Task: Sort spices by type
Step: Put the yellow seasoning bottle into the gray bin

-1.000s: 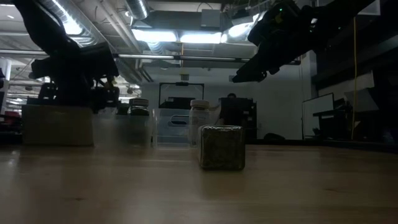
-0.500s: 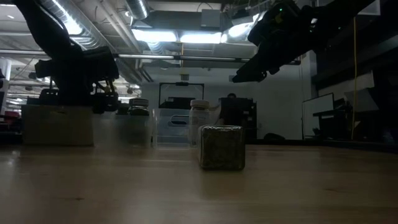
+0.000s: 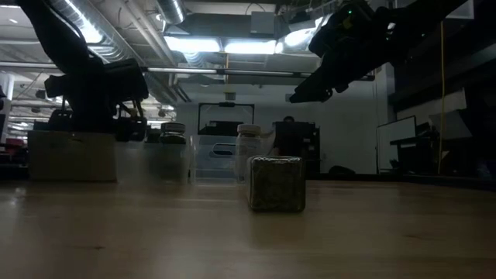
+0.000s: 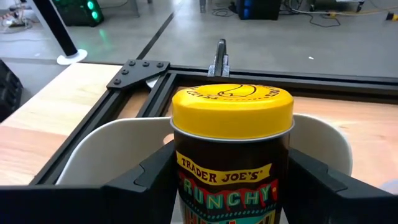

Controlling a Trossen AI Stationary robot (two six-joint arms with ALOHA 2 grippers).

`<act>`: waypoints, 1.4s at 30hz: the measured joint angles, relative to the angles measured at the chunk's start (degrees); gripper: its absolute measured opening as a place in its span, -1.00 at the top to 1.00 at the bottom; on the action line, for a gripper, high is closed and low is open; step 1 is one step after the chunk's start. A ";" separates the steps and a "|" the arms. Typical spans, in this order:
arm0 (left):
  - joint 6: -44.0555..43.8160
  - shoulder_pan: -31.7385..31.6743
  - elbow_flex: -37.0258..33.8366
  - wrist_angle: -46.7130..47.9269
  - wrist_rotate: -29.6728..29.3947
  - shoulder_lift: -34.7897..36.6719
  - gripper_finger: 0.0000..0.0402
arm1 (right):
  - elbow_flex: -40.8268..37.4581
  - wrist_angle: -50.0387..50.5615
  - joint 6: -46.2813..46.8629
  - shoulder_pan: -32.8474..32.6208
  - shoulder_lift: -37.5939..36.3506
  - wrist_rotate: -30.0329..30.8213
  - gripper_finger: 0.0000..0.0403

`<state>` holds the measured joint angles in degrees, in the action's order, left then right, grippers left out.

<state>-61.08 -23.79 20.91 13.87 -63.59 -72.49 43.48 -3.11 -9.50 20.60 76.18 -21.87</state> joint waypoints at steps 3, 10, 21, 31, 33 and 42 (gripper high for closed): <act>1.23 0.00 0.00 0.00 -0.02 0.00 -0.05 | 0.00 0.04 0.00 0.00 0.00 0.00 -0.22; 4.28 0.00 0.02 -0.06 0.88 0.02 -0.06 | 0.00 0.09 0.00 0.01 0.00 0.00 -0.22; 3.38 -2.57 -0.02 0.00 3.91 0.02 -0.42 | 0.00 0.07 0.00 0.01 0.00 0.00 -0.22; 10.82 -2.45 3.54 0.07 4.06 0.02 -0.36 | 0.00 0.09 0.00 0.01 0.00 0.00 -0.22; 12.48 -2.45 4.56 0.01 4.03 0.02 -0.36 | 0.00 0.09 0.02 0.02 0.00 0.00 -0.22; 16.57 -2.45 7.07 0.07 4.59 0.02 -0.34 | 0.00 0.22 0.02 0.02 0.00 0.00 -0.22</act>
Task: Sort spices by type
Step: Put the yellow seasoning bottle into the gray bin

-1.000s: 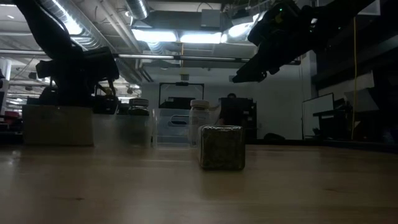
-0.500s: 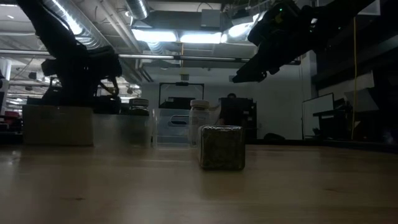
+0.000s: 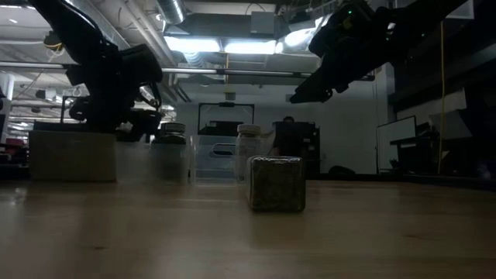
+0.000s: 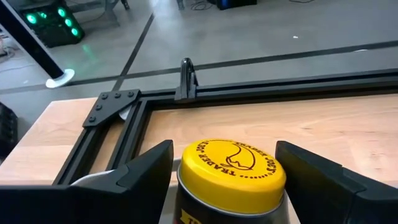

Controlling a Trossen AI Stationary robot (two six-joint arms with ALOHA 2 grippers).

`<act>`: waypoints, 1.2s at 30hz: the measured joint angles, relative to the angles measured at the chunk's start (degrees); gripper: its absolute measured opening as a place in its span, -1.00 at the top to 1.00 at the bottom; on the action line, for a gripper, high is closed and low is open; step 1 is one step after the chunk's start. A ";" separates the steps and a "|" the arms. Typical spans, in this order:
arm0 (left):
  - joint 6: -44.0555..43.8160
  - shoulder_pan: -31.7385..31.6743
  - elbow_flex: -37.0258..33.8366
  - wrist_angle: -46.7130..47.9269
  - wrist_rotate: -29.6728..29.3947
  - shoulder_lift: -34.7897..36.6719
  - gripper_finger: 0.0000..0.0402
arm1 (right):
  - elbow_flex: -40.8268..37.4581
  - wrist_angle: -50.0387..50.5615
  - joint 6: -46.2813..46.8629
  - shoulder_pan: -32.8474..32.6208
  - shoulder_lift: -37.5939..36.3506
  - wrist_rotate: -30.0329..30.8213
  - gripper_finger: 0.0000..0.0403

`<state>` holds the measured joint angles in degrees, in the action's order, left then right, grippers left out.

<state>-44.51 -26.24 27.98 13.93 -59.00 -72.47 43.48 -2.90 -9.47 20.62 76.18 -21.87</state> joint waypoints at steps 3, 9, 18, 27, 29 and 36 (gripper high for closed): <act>0.00 0.00 0.01 0.04 0.06 0.00 -0.34 | 0.00 0.00 0.00 -0.02 0.00 0.00 -0.22; 0.00 0.00 0.01 0.04 0.07 0.00 -0.34 | 0.00 0.00 0.00 -0.01 0.00 0.00 -0.22; 1.91 0.00 0.05 0.49 0.68 0.00 -0.28 | 0.00 0.00 0.00 0.00 0.00 0.00 -0.22; -2.02 -0.39 0.34 5.76 3.14 0.22 -0.27 | 0.00 0.02 0.02 -0.02 0.00 0.00 -0.22; -2.05 -0.39 0.45 5.94 3.19 0.22 -0.26 | 0.00 0.02 0.02 0.00 0.00 0.00 -0.22; 0.29 -0.85 6.21 12.44 11.82 2.01 -0.26 | 0.00 0.07 0.02 -0.02 0.00 -0.02 -0.22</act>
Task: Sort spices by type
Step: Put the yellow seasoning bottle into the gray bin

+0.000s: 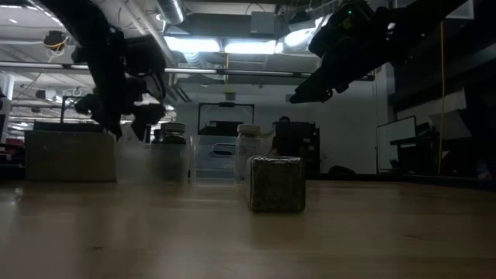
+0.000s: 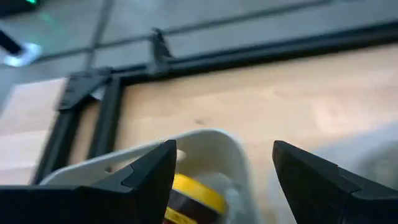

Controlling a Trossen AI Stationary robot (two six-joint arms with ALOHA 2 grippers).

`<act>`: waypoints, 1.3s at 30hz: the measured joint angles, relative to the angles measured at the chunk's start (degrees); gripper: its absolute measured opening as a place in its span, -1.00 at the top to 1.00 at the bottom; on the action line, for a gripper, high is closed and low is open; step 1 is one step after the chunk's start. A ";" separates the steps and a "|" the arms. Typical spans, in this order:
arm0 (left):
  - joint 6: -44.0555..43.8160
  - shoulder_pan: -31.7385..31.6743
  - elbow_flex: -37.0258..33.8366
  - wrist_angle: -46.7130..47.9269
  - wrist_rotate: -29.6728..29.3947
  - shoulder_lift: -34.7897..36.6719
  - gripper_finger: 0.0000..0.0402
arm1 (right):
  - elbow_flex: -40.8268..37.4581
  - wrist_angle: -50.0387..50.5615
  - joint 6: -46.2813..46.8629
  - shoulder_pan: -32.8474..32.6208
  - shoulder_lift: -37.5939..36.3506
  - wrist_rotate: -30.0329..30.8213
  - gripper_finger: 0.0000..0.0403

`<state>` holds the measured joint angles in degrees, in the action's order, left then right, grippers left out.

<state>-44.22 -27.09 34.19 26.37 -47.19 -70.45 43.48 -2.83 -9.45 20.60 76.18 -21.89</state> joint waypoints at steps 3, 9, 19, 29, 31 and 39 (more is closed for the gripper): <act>-0.16 -1.06 2.87 6.41 5.99 1.48 -0.26 | 0.00 0.00 0.00 0.00 -0.02 0.02 -0.22; -0.11 -2.64 6.07 18.70 10.14 3.98 -0.26 | 0.00 0.02 0.00 0.02 -0.02 0.00 -0.22; 5.68 -5.09 6.93 24.59 23.72 4.63 -0.26 | 0.00 0.00 0.00 0.00 -0.02 0.00 -0.22; 8.50 -8.91 6.93 24.50 25.13 -0.61 -0.26 | 0.00 0.00 0.00 0.02 -0.02 0.00 -0.22; 8.54 -9.67 6.93 24.48 26.30 -1.86 -0.26 | 0.00 0.00 0.00 0.01 -0.02 0.00 -0.22; 9.81 -12.79 6.93 23.49 26.51 -7.27 -0.26 | 0.00 0.00 0.00 0.02 -0.02 0.00 -0.22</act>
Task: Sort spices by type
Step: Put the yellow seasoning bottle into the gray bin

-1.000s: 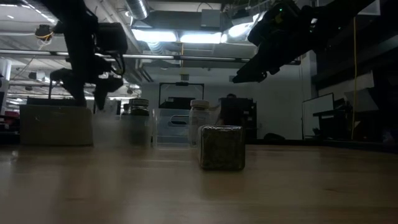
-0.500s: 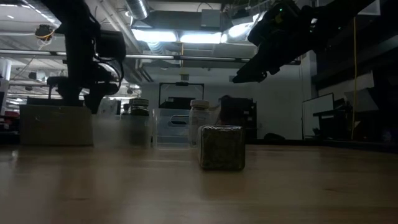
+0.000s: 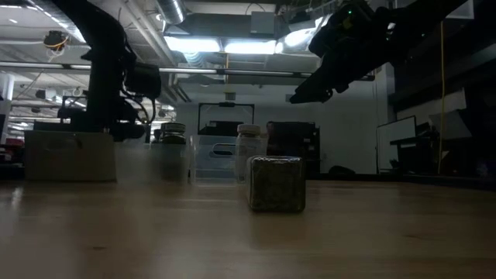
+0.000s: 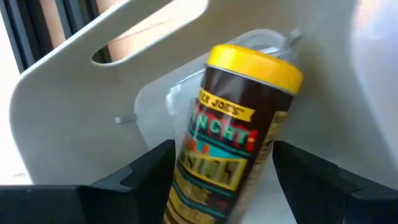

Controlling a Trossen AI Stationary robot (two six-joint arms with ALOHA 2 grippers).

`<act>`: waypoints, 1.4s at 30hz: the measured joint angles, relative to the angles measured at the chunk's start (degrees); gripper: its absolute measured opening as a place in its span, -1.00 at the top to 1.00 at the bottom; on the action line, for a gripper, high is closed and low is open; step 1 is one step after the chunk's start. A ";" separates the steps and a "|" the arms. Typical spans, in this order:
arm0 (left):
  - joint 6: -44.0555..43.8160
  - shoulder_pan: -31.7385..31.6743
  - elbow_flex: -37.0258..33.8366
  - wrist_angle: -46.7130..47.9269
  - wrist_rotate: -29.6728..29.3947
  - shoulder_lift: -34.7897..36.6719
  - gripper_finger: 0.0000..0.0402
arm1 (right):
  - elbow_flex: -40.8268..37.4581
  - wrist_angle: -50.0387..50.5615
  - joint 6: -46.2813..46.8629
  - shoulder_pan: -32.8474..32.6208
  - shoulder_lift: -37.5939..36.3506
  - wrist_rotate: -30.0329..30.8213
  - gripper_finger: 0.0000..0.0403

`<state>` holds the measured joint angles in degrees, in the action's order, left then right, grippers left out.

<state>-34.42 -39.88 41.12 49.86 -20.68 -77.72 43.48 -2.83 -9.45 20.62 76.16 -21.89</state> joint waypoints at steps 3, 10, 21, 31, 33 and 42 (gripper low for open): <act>0.00 -1.15 0.00 -0.02 0.04 -1.64 -0.26 | 0.00 -0.02 0.00 -0.02 0.00 0.00 -0.22; 1.70 -2.58 0.00 -0.05 0.02 -3.69 -0.21 | 0.00 -0.01 0.00 -0.01 0.00 0.00 -0.22; 1.73 -2.57 0.00 -2.04 -0.03 -3.20 0.07 | 0.00 -0.02 0.00 -0.02 0.00 0.00 -0.22; 1.06 -2.56 0.00 -2.61 -0.01 2.76 0.07 | 0.00 -0.02 0.00 0.00 0.00 0.00 -0.22; 0.22 -2.55 -0.02 -2.59 -0.01 5.19 0.07 | 0.00 -0.02 0.00 0.00 0.00 0.00 -0.22; -6.49 0.04 -0.02 -3.55 -4.30 15.26 0.07 | 0.00 -0.02 0.00 0.00 0.00 0.00 -0.22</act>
<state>-40.90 -39.84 41.10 46.31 -24.98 -62.46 43.48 -2.85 -9.45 20.62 76.16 -21.89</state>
